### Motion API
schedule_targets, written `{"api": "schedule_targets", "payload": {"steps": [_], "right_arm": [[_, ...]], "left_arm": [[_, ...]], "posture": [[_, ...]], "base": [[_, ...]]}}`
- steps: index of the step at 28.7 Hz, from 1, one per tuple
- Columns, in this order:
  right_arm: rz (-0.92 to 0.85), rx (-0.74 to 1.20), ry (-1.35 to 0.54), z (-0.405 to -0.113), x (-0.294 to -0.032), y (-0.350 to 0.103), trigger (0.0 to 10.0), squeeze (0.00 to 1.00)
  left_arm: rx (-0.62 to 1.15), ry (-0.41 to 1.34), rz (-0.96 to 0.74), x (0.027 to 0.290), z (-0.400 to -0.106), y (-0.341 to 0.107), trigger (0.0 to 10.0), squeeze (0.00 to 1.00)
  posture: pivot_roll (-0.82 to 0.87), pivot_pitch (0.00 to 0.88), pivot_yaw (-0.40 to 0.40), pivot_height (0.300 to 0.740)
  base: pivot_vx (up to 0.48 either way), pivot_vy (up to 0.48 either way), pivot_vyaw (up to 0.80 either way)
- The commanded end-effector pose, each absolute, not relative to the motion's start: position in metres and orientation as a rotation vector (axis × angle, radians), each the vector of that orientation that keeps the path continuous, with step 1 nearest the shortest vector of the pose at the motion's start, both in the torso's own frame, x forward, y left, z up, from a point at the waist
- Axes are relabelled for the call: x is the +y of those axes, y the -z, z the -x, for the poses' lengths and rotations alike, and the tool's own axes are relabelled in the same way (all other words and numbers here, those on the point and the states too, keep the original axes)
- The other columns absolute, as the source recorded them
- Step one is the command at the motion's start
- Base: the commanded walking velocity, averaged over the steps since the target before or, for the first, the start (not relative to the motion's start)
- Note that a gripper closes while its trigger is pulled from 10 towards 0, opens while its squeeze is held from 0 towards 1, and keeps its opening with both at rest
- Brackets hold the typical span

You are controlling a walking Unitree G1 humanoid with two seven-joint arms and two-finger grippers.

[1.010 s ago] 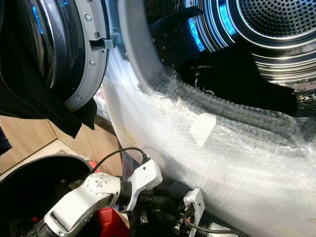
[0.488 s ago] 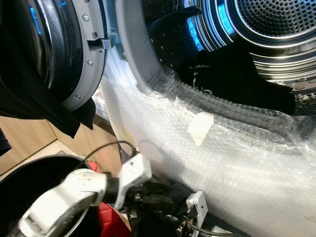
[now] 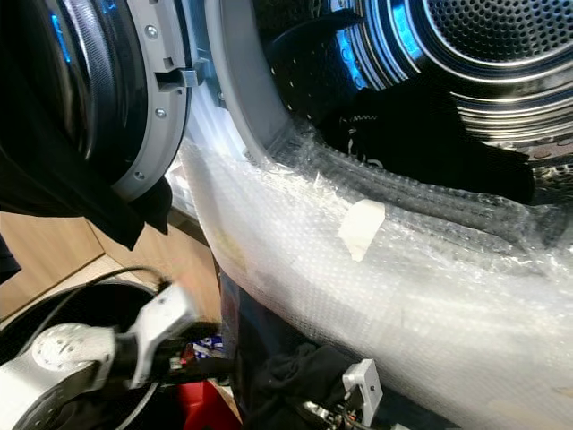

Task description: Clothes washing

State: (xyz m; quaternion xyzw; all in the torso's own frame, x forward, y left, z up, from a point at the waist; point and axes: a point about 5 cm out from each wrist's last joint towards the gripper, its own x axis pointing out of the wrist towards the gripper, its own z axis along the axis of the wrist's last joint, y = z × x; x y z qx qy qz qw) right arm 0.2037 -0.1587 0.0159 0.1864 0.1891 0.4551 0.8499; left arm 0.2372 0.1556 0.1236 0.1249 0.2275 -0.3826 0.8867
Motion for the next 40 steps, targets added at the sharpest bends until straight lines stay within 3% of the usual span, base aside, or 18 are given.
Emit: {"api": "schedule_targets", "payload": {"steps": [1,2,3,6,7,8,10,11,15,23,26,27,40], "right_arm": [[-0.388,0.374,-0.975,-0.205,-0.158,-0.021,0.0,0.0],[-0.389,0.372,-0.978,-0.205,-0.158,-0.021,0.0,0.0],[-0.397,0.363,-0.979,-0.205,-0.158,-0.023,0.0,0.0],[-0.402,0.351,-0.991,-0.204,-0.155,-0.025,0.0,0.0],[-0.402,0.351,-0.991,-0.204,-0.155,-0.025,0.0,0.0],[-0.398,0.341,-1.007,-0.203,-0.152,-0.028,0.0,0.0],[-0.395,0.329,-1.015,-0.202,-0.152,-0.031,0.0,0.0],[-0.394,0.321,-1.018,-0.202,-0.152,-0.032,0.0,0.0],[-0.376,0.277,-1.037,-0.203,-0.152,-0.042,0.0,0.0],[-0.297,0.186,-1.198,-0.193,-0.148,-0.077,0.0,0.0],[-0.296,0.068,-1.257,-0.192,-0.144,-0.108,0.0,0.0],[-0.304,-0.078,-1.297,-0.196,-0.142,-0.147,0.0,0.0],[-0.339,-0.468,-1.316,-0.217,-0.145,-0.247,0.0,0.0]], "left_arm": [[0.447,0.715,-0.284,0.163,-0.241,-0.117,10.0,1.0],[0.427,0.697,-0.285,0.164,-0.241,-0.113,10.0,1.0],[0.379,0.543,-0.248,0.175,-0.248,-0.103,10.0,1.0],[0.278,0.324,-0.231,0.192,-0.26,-0.103,10.0,1.0],[0.278,0.324,-0.231,0.192,-0.26,-0.103,10.0,1.0],[0.194,0.142,-0.19,0.207,-0.267,-0.11,10.0,1.0],[0.134,0.043,-0.207,0.218,-0.27,-0.113,10.0,0.41],[0.109,0.016,-0.21,0.222,-0.27,-0.112,10.0,0.01],[0.067,-0.15,-0.226,0.242,-0.269,-0.103,10.0,0.0],[0.035,-0.13,-0.252,0.242,-0.27,-0.093,10.0,0.0],[0.018,-0.136,-0.247,0.242,-0.271,-0.09,10.0,0.0],[0.019,-0.127,-0.251,0.241,-0.272,-0.088,10.0,0.0],[0.011,-0.108,-0.257,0.235,-0.276,-0.082,10.0,0.0]], "posture": [[0.21,0.039,0.023,0.74],[0.21,0.035,0.02,0.74],[0.21,0.031,0.018,0.74],[0.2,0.026,0.016,0.74],[0.2,0.026,0.016,0.74],[0.2,0.015,0.017,0.74],[0.2,0.004,0.018,0.74],[0.19,0.0,0.018,0.74],[0.17,0.0,0.021,0.74],[0.16,0.0,0.015,0.74],[0.15,0.0,0.016,0.74],[0.15,0.0,0.018,0.74],[0.15,0.0,0.014,0.74]], "base": [[0.0,0.0,0.0],[0.0,0.0,0.0],[0.0,0.0,0.0],[0.0,0.0,0.0],[0.0,0.0,0.0],[0.0,0.0,0.0],[0.0,0.0,0.0],[0.0,0.0,0.0],[0.0,0.0,0.0],[0.0,0.0,0.0],[0.0,0.0,0.0],[0.0,0.0,0.0],[0.0,0.0,0.0]]}}
